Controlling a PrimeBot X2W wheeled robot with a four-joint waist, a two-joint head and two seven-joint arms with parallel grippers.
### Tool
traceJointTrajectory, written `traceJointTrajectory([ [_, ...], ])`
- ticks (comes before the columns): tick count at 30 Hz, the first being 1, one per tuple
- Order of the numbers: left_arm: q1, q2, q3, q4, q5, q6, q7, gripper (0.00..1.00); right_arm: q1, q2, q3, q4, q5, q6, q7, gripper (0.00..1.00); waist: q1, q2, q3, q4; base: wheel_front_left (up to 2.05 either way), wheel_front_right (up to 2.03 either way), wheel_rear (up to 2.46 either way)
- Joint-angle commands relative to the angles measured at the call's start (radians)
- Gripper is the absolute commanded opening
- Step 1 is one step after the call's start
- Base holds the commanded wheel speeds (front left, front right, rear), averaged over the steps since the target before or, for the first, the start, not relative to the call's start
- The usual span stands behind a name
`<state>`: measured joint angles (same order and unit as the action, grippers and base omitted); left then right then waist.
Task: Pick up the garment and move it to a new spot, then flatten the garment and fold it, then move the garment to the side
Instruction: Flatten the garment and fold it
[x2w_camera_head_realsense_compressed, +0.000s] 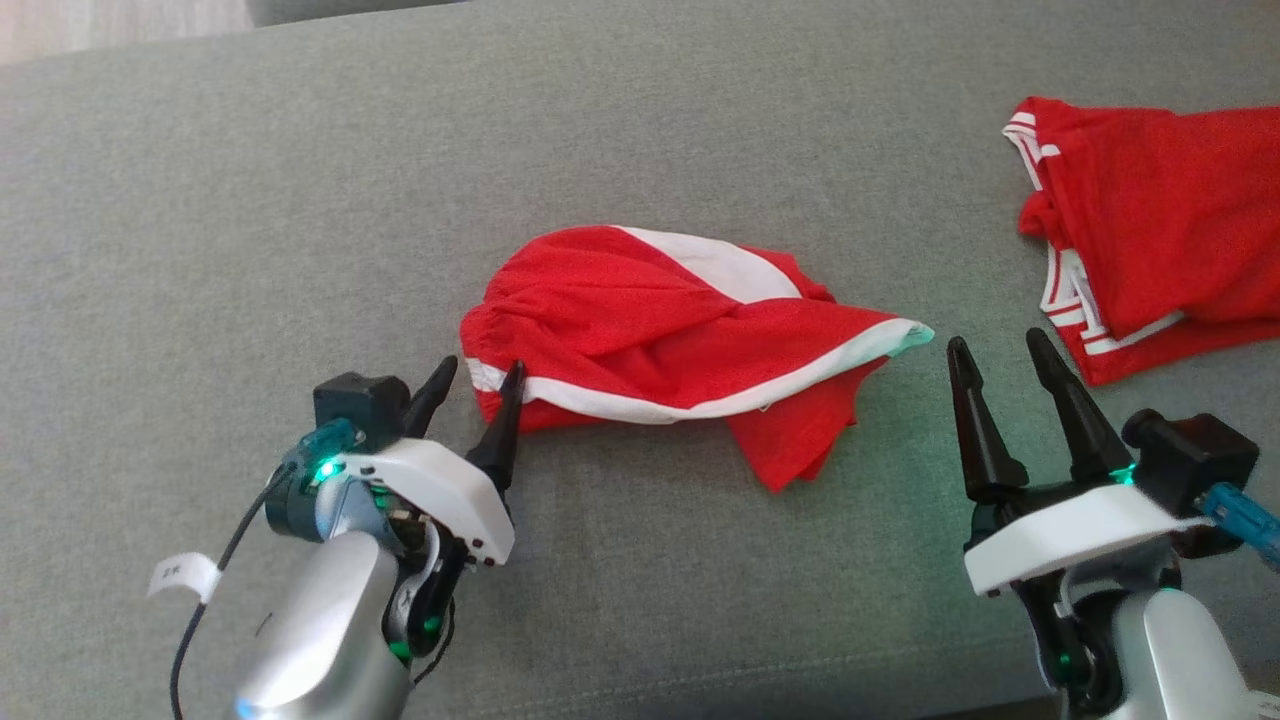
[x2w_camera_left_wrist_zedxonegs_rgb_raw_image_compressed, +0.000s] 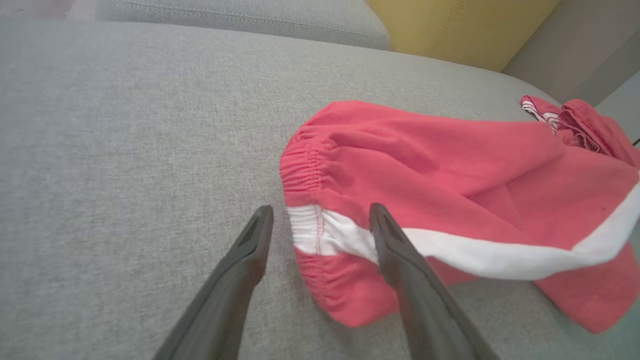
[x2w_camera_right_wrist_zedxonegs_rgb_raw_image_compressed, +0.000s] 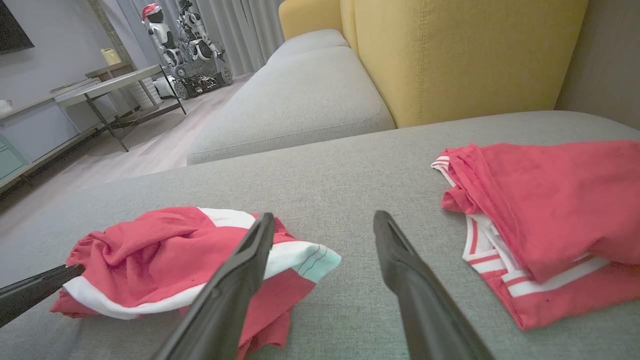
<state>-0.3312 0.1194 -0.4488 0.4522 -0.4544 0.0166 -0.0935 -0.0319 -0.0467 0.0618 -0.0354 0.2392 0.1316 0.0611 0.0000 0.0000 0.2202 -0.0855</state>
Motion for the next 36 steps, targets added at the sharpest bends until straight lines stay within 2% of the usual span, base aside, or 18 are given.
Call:
traceJointTrajectory([
  [1, -0.046, 0.004, 0.035, -0.006, -0.016, -0.010, -0.003, 0.86, -0.027, -0.004, 0.019, -0.028, 0.011, -0.001, -0.010, 1.00, 0.0000, 0.0000, 0.005, -0.008, 0.00, 0.00, 0.00],
  [2, -0.048, 0.003, 0.037, 0.001, -0.021, -0.014, -0.009, 0.36, -0.026, -0.004, 0.018, -0.026, 0.012, -0.001, -0.012, 1.00, 0.0000, 0.0000, 0.007, -0.009, 0.00, 0.00, 0.00],
  [3, -0.050, 0.003, 0.039, 0.007, -0.024, -0.016, -0.013, 0.00, -0.026, -0.004, 0.016, -0.024, 0.013, -0.001, -0.013, 1.00, 0.0000, 0.0000, 0.008, -0.010, 0.00, 0.00, 0.00],
  [10, -0.059, 0.000, 0.044, 0.023, -0.038, -0.024, -0.035, 0.00, -0.035, -0.004, 0.000, -0.005, 0.017, -0.001, -0.018, 1.00, 0.0000, 0.0000, 0.013, -0.004, 0.00, 0.00, 0.00],
  [14, -0.068, -0.003, 0.038, 0.023, -0.035, -0.022, -0.048, 0.00, -0.053, -0.004, 0.000, 0.050, 0.008, -0.001, -0.007, 1.00, 0.0000, 0.0000, 0.015, 0.010, 0.00, 0.00, 0.00],
  [26, -0.096, -0.017, 0.013, 0.022, -0.031, -0.021, -0.061, 0.00, -0.135, -0.004, 0.088, 0.242, 0.030, -0.001, 0.009, 0.98, 0.0000, 0.0000, 0.035, 0.046, 0.00, 0.00, 0.00],
  [27, -0.097, -0.017, 0.011, 0.022, -0.032, -0.021, -0.062, 0.00, -0.140, -0.004, 0.093, 0.251, 0.033, -0.001, 0.007, 0.46, 0.0000, 0.0000, 0.036, 0.048, 0.00, 0.00, 0.00],
  [28, -0.098, -0.018, 0.010, 0.022, -0.032, -0.021, -0.064, 0.00, -0.144, -0.004, 0.096, 0.257, 0.041, -0.001, 0.003, 0.06, 0.0000, 0.0000, 0.037, 0.049, 0.00, 0.00, 0.00],
  [29, -0.098, -0.018, 0.010, 0.022, -0.033, -0.021, -0.066, 0.00, -0.146, -0.004, 0.097, 0.261, 0.045, -0.001, 0.001, 0.00, 0.0000, 0.0000, 0.037, 0.050, 0.00, 0.00, 0.00],
  [36, -0.096, -0.005, 0.015, -0.003, -0.029, -0.009, -0.090, 0.00, -0.145, -0.004, 0.072, 0.244, 0.053, -0.001, -0.012, 0.00, 0.0000, 0.0000, 0.030, 0.049, 0.00, 0.00, 0.00],
])
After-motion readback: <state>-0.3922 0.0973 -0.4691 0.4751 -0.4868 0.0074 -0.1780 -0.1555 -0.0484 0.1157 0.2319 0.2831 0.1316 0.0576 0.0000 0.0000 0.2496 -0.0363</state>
